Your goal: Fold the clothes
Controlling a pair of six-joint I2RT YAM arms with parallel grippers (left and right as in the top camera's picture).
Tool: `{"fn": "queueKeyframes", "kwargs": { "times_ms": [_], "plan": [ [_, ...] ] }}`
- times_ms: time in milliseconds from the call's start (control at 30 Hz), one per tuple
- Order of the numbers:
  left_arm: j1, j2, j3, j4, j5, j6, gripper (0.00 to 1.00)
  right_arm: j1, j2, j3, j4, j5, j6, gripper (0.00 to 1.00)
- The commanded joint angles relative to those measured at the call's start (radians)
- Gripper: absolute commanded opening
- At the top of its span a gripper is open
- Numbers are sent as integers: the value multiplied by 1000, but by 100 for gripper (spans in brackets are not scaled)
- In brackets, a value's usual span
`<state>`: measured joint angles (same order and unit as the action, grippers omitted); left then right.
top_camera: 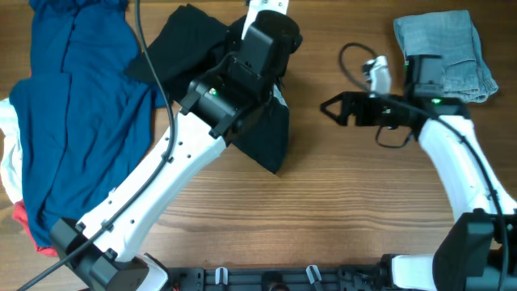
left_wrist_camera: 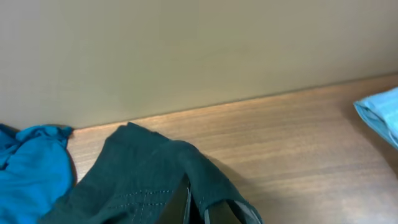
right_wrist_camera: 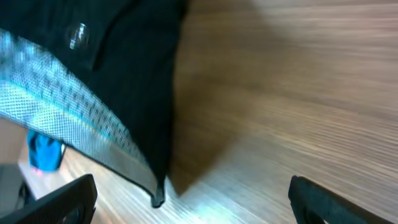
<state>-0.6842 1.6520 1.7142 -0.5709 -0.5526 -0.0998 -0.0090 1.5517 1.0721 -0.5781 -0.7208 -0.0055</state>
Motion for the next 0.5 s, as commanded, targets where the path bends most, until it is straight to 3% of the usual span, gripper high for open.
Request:
{"fn": "queueKeyframes", "kwargs": {
  "times_ms": [0, 167, 467],
  "plan": [
    [31, -6, 8, 33, -14, -13, 4, 101, 7, -82, 124, -55, 18, 100],
    [33, -6, 8, 38, -14, -9, 4, 252, 7, -145, 292, -54, 69, 100],
    [48, -7, 8, 53, -14, 3, 4, 359, 44, -150, 348, 84, 92, 99]
  ]
}}
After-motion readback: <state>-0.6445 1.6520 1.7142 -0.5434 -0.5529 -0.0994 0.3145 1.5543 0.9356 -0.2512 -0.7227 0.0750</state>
